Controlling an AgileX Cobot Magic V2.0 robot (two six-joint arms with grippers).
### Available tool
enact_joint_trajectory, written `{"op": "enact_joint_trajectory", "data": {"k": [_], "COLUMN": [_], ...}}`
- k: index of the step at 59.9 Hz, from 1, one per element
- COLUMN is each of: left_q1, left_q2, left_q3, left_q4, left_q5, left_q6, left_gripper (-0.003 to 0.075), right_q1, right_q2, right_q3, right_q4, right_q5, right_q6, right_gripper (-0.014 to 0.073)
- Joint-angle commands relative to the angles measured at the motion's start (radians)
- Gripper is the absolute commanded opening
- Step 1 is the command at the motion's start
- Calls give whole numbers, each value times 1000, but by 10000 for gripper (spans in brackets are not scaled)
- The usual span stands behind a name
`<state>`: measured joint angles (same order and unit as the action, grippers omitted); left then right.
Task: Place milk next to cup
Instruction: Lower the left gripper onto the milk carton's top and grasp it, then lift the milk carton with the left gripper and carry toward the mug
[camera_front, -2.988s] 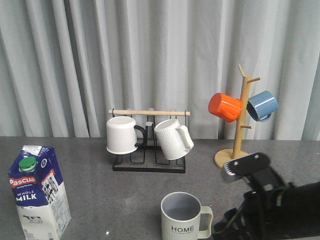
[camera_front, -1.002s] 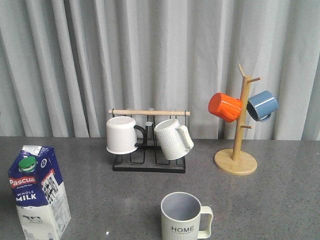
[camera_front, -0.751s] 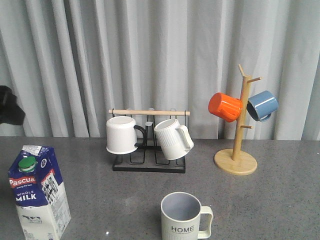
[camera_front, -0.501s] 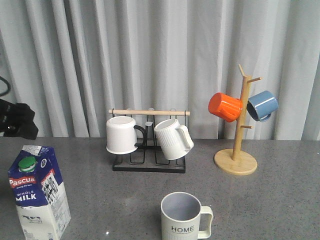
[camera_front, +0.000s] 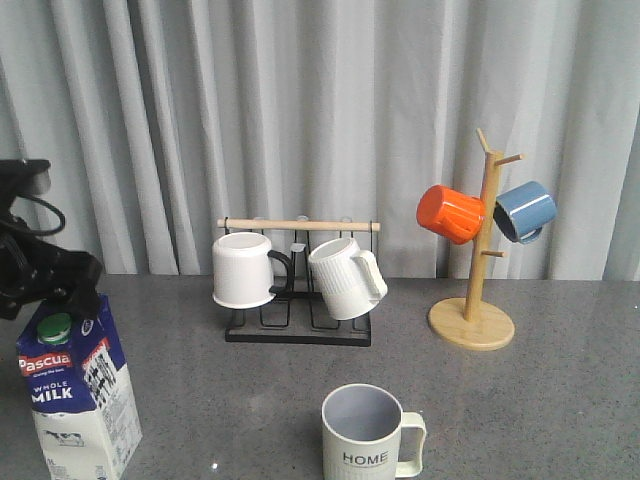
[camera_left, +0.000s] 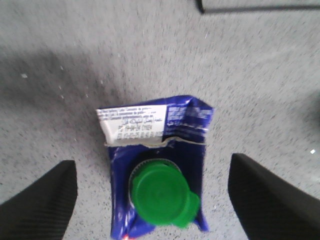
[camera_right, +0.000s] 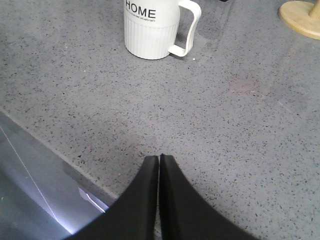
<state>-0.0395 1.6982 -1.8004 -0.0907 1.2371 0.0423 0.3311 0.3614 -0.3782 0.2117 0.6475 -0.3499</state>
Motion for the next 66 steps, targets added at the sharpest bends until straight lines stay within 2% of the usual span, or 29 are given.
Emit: {"op": "enact_joint_trajectory", "data": {"k": [1, 19, 25, 31, 44, 52, 66], "left_q1": [-3, -3, -3, -3, -3, -3, -3], "left_q2": [-8, 61, 64, 64, 64, 58, 4], "left_q3": [-31, -31, -31, -31, -31, -32, -43], "left_q4": [-5, -6, -6, -6, -9, -47, -249], "left_q5": [-4, 11, 11, 11, 11, 11, -15], "left_q6": [-7, -8, -8, -8, -8, -8, 8], "left_gripper": [594, 589, 559, 491, 242, 119, 6], "right_q1": [-1, -1, -1, -1, -1, -1, -1], "right_q2": [7, 7, 7, 7, 7, 7, 7], "right_q3": [-15, -15, -15, -15, -15, -15, -15], "right_q4": [1, 1, 1, 1, 1, 1, 1], "right_q5": [-69, -76, -76, -76, -77, -76, -76], "right_q6": [1, 1, 1, 1, 1, 1, 1], "right_gripper": [-5, -5, -5, -5, -5, -5, -5]}}
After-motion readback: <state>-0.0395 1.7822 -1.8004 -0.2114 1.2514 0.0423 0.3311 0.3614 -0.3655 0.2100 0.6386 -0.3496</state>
